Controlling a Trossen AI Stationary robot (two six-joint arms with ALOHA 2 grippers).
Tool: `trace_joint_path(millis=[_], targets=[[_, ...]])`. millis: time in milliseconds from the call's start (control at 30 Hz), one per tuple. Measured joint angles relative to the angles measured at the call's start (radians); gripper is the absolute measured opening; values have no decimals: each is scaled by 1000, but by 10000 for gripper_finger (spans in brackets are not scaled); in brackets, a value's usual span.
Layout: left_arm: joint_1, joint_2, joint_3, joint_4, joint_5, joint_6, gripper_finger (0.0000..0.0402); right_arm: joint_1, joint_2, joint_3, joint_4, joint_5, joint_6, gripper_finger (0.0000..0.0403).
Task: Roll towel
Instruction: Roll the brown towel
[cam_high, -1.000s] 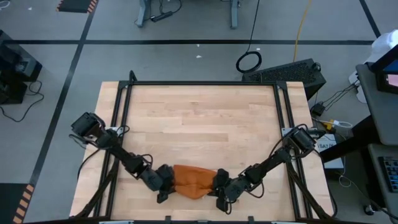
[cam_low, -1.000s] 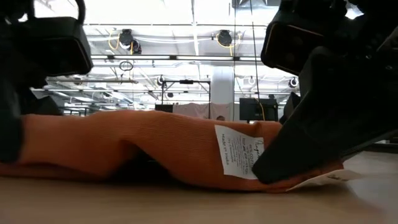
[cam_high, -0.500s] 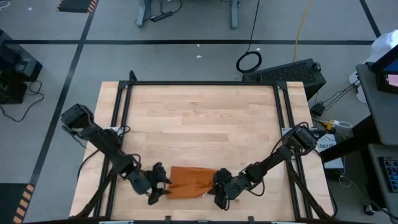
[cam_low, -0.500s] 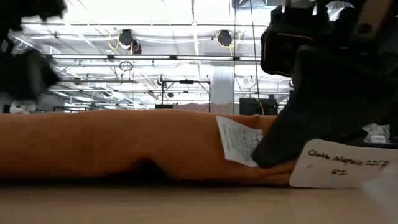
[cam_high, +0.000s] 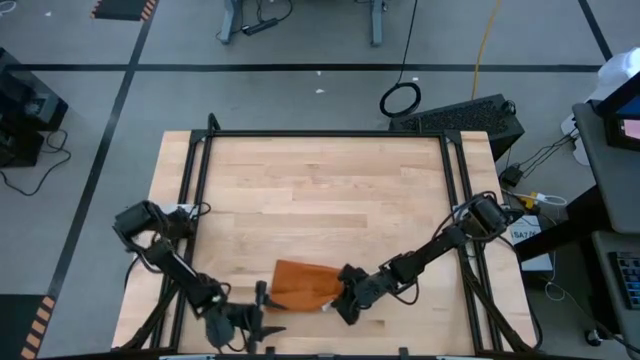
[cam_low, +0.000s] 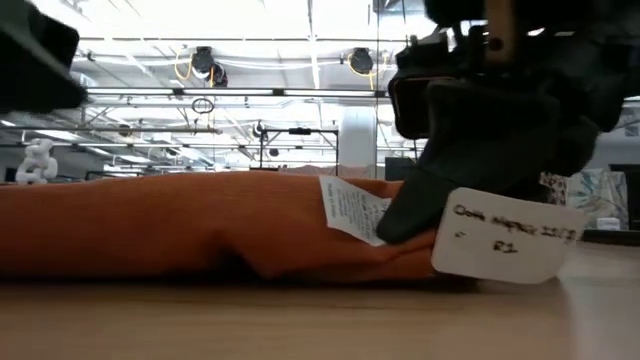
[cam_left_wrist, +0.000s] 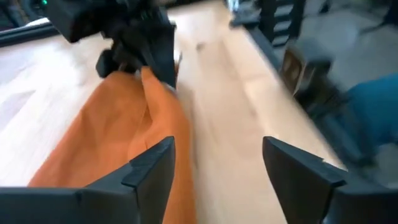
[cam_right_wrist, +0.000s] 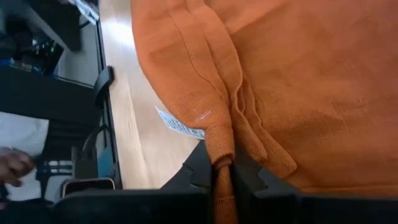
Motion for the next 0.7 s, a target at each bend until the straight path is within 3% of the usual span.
trace_joint_path(millis=[233,433,567,700], targets=[[-9,106,88,-234,-188,-37,290,-14,-1,1,-4,-42,34,8],[25,113,104,-363,-114,-100,283,-14,-1,1,-3,-41,37,8],[56,113,104,-370,-83,-134,234,-13,-1,1,-7,-42,34,8],[101,83,104,-396,38,-221,142,-8,-1,1,-9,-44,26,8]])
